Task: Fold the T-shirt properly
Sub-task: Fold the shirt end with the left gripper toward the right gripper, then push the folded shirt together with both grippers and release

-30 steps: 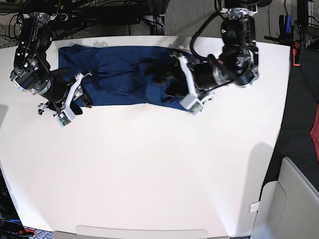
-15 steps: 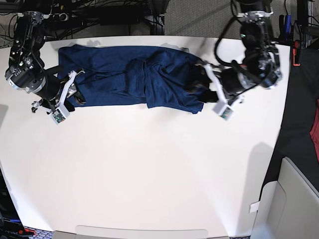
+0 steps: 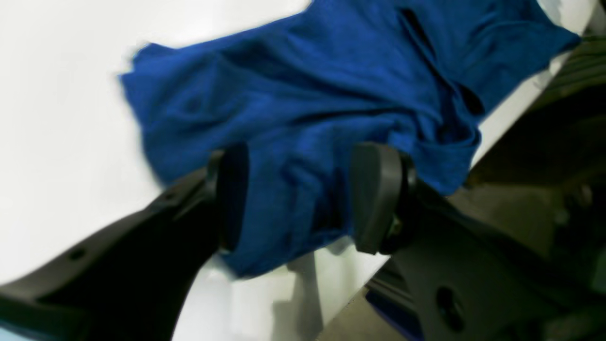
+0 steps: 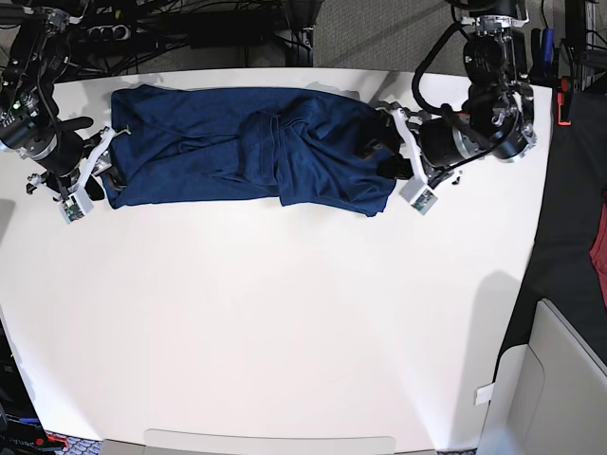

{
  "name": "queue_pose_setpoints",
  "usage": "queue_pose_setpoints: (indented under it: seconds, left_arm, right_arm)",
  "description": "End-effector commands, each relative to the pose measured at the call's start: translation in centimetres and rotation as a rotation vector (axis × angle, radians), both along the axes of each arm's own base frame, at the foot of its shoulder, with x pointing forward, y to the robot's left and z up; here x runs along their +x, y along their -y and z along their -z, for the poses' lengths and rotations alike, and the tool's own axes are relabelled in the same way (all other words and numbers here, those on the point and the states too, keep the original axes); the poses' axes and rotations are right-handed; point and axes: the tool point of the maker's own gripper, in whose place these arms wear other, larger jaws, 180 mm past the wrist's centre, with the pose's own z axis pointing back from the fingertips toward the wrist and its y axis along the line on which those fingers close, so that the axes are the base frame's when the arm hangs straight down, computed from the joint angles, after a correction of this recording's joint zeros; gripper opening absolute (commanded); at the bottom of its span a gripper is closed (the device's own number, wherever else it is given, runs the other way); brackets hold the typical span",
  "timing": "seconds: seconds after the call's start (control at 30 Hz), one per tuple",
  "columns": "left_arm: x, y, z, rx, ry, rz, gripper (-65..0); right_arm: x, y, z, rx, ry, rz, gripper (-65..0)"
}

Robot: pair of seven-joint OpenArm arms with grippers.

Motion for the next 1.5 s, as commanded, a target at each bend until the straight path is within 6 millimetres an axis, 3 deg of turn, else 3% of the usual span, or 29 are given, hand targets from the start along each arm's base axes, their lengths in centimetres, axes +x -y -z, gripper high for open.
queue_pose_setpoints:
  seconds: [0.0,0.23,0.37,0.63,0.77,0.9,1.07,1.17,1.3,1.47]
  left_arm:
    - [-0.4,0.5,0.3,-0.006,-0.016,0.032,-34.3]
    - [-3.2,-0.6,2.7,0.071,-0.106,0.111,-38.9]
    - [-3.9,-1.5,2.9,0.110,-0.128,0.124,-38.9]
    - [-5.8,-0.6,1.8,0.111,-0.100,0.162,-38.9]
    - [-5.8,-0.6,1.7,0.111,-0.098,0.164,-38.9]
    - [-5.0,-1.1,1.1,0.115,-0.067,0.142,-38.9]
    - [-1.8,-2.3,-2.1,0.083,0.056,0.046,-38.9]
    - [-0.3,-3.8,-3.4,0.062,0.093,-0.021,-38.9]
    - [0.9,-5.4,-4.4,0.053,0.136,-0.089,-38.9]
    - [1.2,-6.4,-4.3,0.056,0.133,-0.123,-38.9]
  right_arm:
    - [0.7,0.0,-1.3,0.003,0.048,-0.013,-41.2]
    - [0.7,0.0,-1.3,0.002,0.047,-0.012,-41.2]
    - [0.8,0.0,-1.4,0.002,0.052,-0.012,-41.2]
    - [0.8,-0.6,-1.1,0.023,0.052,-0.010,-41.2]
    - [0.8,-0.8,-1.0,0.034,0.053,-0.007,-41.2]
    - [0.6,-0.8,-0.9,0.031,0.045,-0.005,-41.2]
    - [-0.5,-0.6,0.3,0.025,-0.009,0.003,-41.1]
    - [-1.6,-0.9,2.2,0.061,-0.069,0.025,-41.0]
    - [-2.8,0.6,4.6,0.122,-0.131,0.125,-40.7]
    - [-3.2,1.2,6.9,0.169,-0.196,0.167,-27.7]
